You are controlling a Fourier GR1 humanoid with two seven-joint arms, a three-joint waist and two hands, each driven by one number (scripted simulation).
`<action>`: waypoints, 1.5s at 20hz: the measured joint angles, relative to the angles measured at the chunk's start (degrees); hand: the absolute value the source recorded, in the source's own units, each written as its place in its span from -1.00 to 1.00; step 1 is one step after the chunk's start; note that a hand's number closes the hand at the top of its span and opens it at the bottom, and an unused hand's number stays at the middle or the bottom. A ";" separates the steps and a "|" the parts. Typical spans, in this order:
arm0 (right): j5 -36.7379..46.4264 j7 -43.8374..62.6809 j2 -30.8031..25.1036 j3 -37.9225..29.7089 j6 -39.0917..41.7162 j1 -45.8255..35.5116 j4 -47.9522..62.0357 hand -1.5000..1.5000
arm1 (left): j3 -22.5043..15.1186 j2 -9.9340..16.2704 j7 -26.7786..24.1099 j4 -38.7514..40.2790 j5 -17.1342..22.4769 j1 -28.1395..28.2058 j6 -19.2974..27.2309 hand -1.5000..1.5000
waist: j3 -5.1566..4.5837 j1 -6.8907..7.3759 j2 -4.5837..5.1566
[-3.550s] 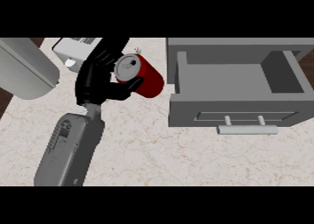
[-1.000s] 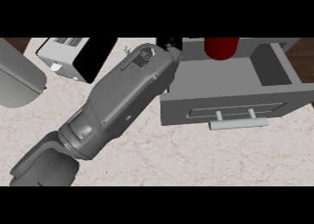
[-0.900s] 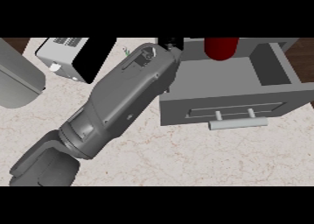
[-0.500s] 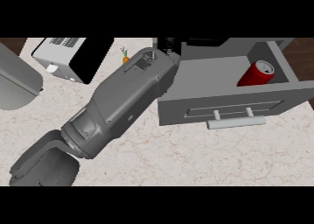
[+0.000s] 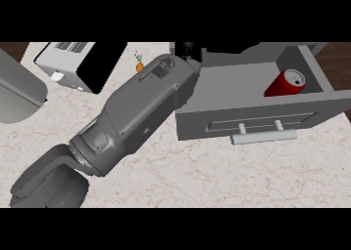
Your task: Pick up the can, place it into the drawer and close the drawer
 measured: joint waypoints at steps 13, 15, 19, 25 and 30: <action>10.22 -8.57 -3.83 -0.01 3.87 -4.76 -3.00 -1.00 | -0.89 0.00 -5.68 -2.08 4.78 0.40 0.77 -1.00 | -0.03 1.05 -0.02; 13.21 -9.61 -4.42 0.77 4.10 -6.00 -4.08 -1.00 | -1.03 0.00 -6.93 -2.28 5.19 0.48 0.77 -1.00 | -0.04 1.33 -0.06; 22.83 -11.39 -4.48 4.85 4.16 -9.08 -5.90 -1.00 | -1.10 0.00 -8.28 -2.74 6.21 -0.46 1.77 -1.00 | -0.05 2.13 -0.03; 39.60 -13.35 -4.01 13.87 2.77 -14.28 -4.74 -1.00 | -1.36 -0.01 -7.96 -3.40 7.41 -1.19 2.36 -1.00 | -0.08 3.69 -0.19; 54.76 -16.03 -3.43 22.67 -1.04 -19.20 0.44 -1.00 | -0.66 0.02 -7.36 -3.31 7.46 -1.13 1.54 -1.00 | -0.10 5.02 -0.38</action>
